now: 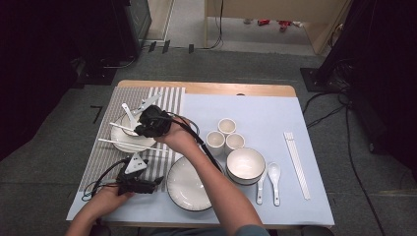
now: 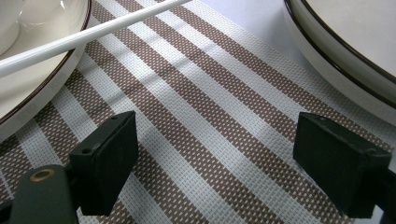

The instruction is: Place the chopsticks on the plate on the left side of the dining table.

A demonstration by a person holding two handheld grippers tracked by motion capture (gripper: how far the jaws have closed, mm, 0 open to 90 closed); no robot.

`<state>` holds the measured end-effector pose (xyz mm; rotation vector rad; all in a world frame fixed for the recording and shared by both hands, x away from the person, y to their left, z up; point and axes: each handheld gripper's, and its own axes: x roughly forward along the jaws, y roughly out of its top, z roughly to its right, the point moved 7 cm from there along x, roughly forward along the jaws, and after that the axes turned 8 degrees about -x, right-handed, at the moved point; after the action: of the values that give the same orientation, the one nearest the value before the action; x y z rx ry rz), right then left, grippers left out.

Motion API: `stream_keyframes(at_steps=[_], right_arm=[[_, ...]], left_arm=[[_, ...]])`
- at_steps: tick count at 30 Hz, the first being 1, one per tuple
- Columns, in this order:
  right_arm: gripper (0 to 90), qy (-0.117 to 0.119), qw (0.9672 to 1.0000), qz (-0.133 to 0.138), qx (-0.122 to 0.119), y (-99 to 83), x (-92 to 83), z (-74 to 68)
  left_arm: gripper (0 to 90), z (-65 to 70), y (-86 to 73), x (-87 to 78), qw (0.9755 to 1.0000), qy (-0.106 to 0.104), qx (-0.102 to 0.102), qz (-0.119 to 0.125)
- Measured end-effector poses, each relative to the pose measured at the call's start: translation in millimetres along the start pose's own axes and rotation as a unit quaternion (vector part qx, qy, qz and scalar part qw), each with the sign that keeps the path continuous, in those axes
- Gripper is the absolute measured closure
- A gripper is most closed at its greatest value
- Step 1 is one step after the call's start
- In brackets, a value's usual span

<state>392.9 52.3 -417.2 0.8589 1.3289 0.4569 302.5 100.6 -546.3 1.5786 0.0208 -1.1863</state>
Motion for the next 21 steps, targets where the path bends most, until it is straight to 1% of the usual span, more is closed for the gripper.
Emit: stream_keyframes(at_steps=[3,5,18,21], right_arm=[[85.6,0.004,1.0000,-0.003,-0.007,0.9,3.5,0.1],[85.6,0.004,0.9999,-0.006,-0.008,1.6,5.6,0.4],[85.6,0.012,0.9999,-0.006,-0.007,3.3,15.8,-0.3],[85.6,0.013,0.9999,-0.003,-0.007,4.2,17.7,-1.2]], left_arm=[[14.6,0.3,-0.1,0.0,1.0000,-0.001,-0.002,0.000],[14.6,0.2,-0.1,0.0,1.0000,-0.001,-0.002,0.000],[14.6,0.1,0.0,0.0,1.0000,0.000,0.000,0.000],[14.6,0.0,0.1,0.0,1.0000,0.000,0.000,0.000]])
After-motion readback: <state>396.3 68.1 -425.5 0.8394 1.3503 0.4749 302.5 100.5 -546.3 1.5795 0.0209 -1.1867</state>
